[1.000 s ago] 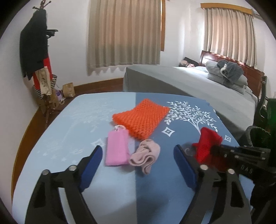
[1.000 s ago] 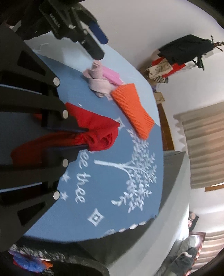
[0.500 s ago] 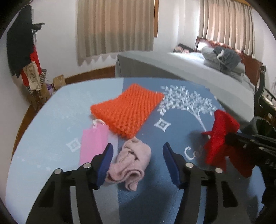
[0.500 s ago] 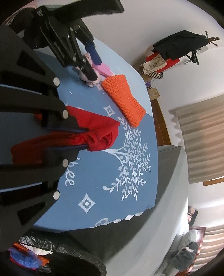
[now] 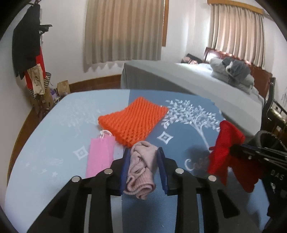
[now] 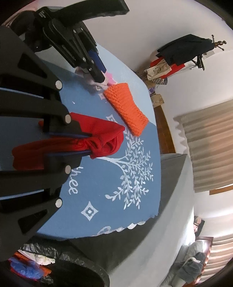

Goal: Collect trash
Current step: 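Grasp the pink socks with the left gripper while the right gripper holds the red glove, then carry the pink socks and red glove over the black bin and release both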

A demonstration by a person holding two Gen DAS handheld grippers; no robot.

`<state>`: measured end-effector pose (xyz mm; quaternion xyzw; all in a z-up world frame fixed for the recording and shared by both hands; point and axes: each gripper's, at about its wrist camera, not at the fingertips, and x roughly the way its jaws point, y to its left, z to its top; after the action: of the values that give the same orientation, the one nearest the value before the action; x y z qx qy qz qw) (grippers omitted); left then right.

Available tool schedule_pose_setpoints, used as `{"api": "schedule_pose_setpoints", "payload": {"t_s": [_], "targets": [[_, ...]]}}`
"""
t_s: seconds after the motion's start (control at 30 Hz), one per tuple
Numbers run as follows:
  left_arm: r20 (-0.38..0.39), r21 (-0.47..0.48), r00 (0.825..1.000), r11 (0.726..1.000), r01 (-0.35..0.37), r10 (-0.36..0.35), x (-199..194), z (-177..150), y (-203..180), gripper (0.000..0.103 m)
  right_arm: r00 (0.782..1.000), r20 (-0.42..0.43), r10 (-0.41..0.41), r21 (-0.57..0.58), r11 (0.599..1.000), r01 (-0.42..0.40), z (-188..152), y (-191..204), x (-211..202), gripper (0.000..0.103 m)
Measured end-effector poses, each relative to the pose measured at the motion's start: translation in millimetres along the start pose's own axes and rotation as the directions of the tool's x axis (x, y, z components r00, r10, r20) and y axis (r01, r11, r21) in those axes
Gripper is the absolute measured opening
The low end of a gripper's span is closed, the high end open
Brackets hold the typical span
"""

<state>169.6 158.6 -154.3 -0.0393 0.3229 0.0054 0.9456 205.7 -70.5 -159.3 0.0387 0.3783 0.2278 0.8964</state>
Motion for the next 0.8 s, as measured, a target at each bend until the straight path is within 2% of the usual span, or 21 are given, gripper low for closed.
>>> {"api": "schedule_pose_setpoints", "payload": {"t_s": [0.8], "targets": [[0.08, 0.001, 0.996, 0.999, 0.032, -0.032, -55.8, 18.0, -25.0, 0.03, 0.996, 0.087, 0.017, -0.009, 1.0, -0.016, 4.9, 3.1, -62.6, 0.013]]}}
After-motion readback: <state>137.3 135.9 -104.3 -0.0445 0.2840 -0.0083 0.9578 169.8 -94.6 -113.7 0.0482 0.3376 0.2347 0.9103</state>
